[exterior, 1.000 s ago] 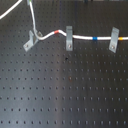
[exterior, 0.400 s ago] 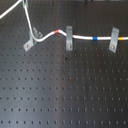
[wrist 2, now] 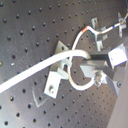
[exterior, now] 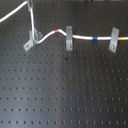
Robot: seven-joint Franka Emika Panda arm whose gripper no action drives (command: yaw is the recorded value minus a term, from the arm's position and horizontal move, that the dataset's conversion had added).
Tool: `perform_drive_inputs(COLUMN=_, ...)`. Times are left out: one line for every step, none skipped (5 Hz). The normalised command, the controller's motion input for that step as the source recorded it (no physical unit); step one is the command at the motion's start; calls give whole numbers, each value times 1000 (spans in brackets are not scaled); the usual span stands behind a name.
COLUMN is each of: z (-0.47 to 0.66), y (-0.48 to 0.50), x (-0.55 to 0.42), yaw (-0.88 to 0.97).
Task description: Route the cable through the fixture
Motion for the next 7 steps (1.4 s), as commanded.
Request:
perform_drive_inputs(z=81, y=-297, x=-346, yaw=-291)
perform_drive_inputs(z=98, y=-241, x=-425, yaw=0)
perform_drive_inputs(z=142, y=-196, x=-417, yaw=14)
perform_drive_inputs(z=205, y=-196, x=-337, yaw=-146)
perform_drive_inputs(z=228, y=-208, x=-277, yaw=-305)
perform_drive_inputs(z=198, y=-222, x=-157, yaw=-285)
perform_drive_inputs(z=121, y=-181, x=-150, yaw=-157)
